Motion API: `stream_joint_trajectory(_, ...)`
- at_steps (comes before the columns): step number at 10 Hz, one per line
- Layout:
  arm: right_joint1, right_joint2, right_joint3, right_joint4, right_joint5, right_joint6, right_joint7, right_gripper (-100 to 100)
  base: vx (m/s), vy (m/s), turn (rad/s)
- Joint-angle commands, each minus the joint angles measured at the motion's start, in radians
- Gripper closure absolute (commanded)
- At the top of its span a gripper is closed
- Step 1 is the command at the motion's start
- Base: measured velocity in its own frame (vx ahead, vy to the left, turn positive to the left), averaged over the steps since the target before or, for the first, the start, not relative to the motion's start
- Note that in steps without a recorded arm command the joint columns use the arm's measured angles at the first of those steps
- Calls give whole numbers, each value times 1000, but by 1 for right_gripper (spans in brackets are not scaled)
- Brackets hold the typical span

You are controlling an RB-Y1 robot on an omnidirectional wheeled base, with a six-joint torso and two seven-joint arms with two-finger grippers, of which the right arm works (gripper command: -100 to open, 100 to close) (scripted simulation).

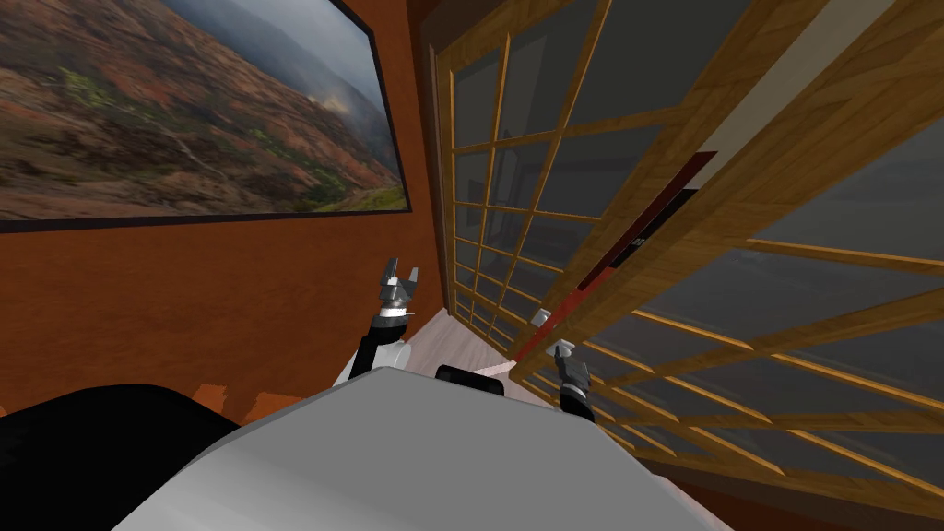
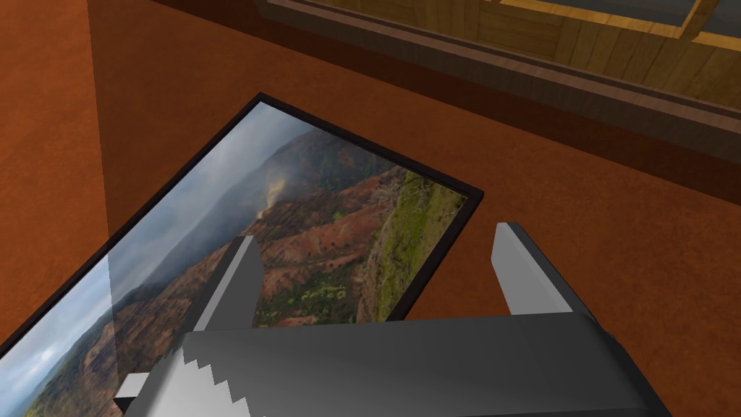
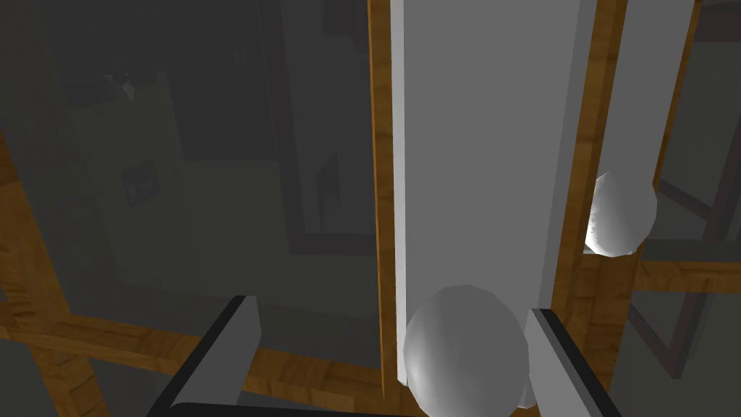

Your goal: Pull the door open

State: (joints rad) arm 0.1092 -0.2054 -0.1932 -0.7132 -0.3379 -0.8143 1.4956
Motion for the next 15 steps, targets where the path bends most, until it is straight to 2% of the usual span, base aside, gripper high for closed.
stream_joint_trajectory(1,7,-15,-16,32,-8,-6,-3,100,-25,6,-28)
stream_joint_trajectory(3,7,-15,-16,32,-8,-6,-3,100,-2,-12,-4)
stream_joint_trajectory(4,19,-18,-18,36,-11,-5,-28,100,-47,8,-33)
stream_joint_trajectory(5,19,-18,-18,1,-11,-5,-28,100,-61,19,-33)
stream_joint_trajectory(6,19,-18,-18,-9,-11,-5,-28,100,-40,12,6)
stream_joint_trajectory(7,19,-18,-18,22,-11,-5,-28,100,-9,-3,38)
stream_joint_trajectory(9,25,-19,-19,37,-12,-5,-40,100,-6,3,-28)
stream_joint_trajectory(10,38,-21,-20,41,-15,-4,-64,100,-94,22,-18)
stream_joint_trajectory(14,38,-21,-20,41,-15,-4,-64,100,-38,13,-17)
stream_joint_trajectory(15,36,-21,-20,53,-15,-4,-64,100,-9,-11,-2)
